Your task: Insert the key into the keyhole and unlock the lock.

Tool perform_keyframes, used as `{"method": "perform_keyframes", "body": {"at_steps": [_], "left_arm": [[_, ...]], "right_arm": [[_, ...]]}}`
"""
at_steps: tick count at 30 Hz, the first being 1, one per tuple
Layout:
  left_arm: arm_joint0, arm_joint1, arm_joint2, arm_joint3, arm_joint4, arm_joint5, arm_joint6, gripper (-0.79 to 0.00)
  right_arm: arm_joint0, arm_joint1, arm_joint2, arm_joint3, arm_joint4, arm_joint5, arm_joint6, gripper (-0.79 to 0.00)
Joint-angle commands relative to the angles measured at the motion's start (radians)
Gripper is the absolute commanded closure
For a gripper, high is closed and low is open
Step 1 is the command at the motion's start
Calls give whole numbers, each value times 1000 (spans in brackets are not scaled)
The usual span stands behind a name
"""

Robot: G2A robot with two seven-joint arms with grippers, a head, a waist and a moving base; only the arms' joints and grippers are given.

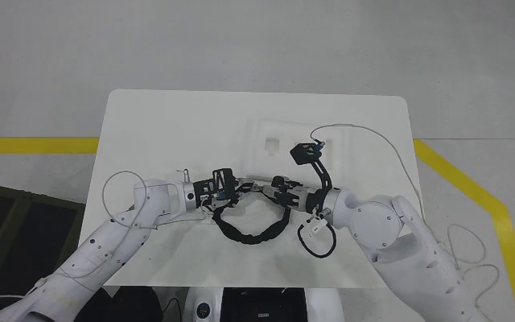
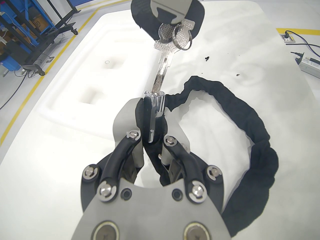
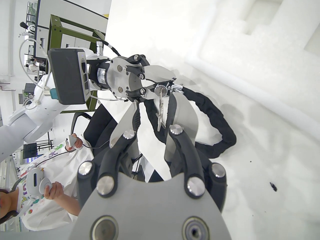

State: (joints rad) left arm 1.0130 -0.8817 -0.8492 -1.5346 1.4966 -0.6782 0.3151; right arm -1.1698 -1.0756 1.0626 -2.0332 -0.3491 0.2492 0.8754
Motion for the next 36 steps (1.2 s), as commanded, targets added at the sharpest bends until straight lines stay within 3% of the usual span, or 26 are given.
{"method": "perform_keyframes", "body": {"at_steps": [1, 3, 6, 10, 36], "left_arm": [[0, 0, 0, 0, 0, 0, 0, 0], [0, 0, 0, 0, 0, 0, 0, 0], [0, 0, 0, 0, 0, 0, 0, 0], [0, 0, 0, 0, 0, 0, 0, 0], [0, 0, 0, 0, 0, 0, 0, 0]], "right_arm": [[-6, 1, 6, -2, 0, 0, 5, -163], [-10, 2, 10, -2, 4, -2, 9, -139], [-13, 2, 9, -1, 10, -8, 13, -34], [-10, 0, 6, 6, 13, -11, 12, 0], [73, -28, -64, 106, 35, -31, -57, 0]]}}
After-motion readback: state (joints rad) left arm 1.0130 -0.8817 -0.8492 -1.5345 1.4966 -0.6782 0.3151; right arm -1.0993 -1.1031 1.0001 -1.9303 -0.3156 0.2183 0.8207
